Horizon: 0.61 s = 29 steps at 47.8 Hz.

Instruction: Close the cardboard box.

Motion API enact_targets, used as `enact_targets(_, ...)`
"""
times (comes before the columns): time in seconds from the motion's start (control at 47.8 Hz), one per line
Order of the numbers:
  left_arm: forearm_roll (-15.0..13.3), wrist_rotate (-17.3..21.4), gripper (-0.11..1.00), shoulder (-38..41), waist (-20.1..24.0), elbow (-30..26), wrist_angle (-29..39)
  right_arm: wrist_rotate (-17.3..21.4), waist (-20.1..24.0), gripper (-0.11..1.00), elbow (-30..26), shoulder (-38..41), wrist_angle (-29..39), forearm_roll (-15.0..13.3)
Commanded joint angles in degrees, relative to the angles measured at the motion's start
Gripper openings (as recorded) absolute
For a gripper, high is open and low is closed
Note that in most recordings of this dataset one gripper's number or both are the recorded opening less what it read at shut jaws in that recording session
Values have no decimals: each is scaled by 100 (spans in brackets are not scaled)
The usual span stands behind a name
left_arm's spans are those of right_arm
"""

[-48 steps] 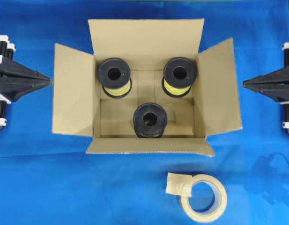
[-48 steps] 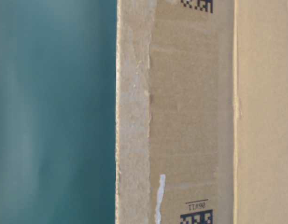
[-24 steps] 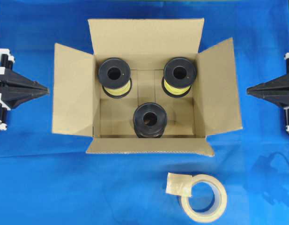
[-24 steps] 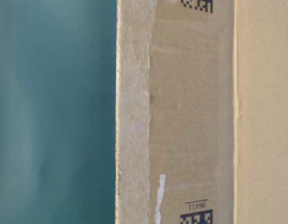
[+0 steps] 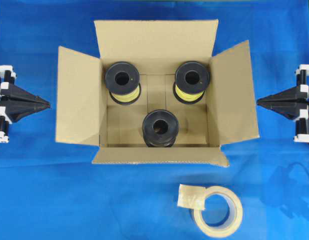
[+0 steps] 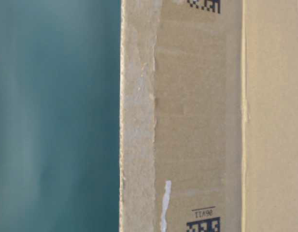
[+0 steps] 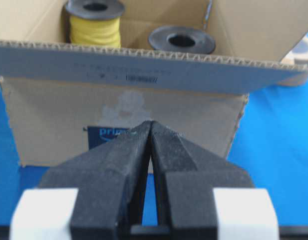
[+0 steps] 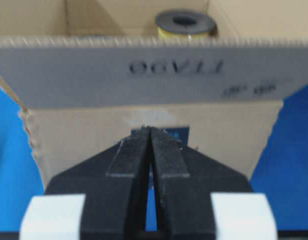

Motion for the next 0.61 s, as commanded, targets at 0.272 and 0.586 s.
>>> enact_targets(0.272,-18,-9,0,272,0,-193,-229,18,-9,0,-158,466,-615,79)
enact_targets(0.586,9,114,0,1608,0,-1063,-519,-9,-9,0,-932,1283,-448,62)
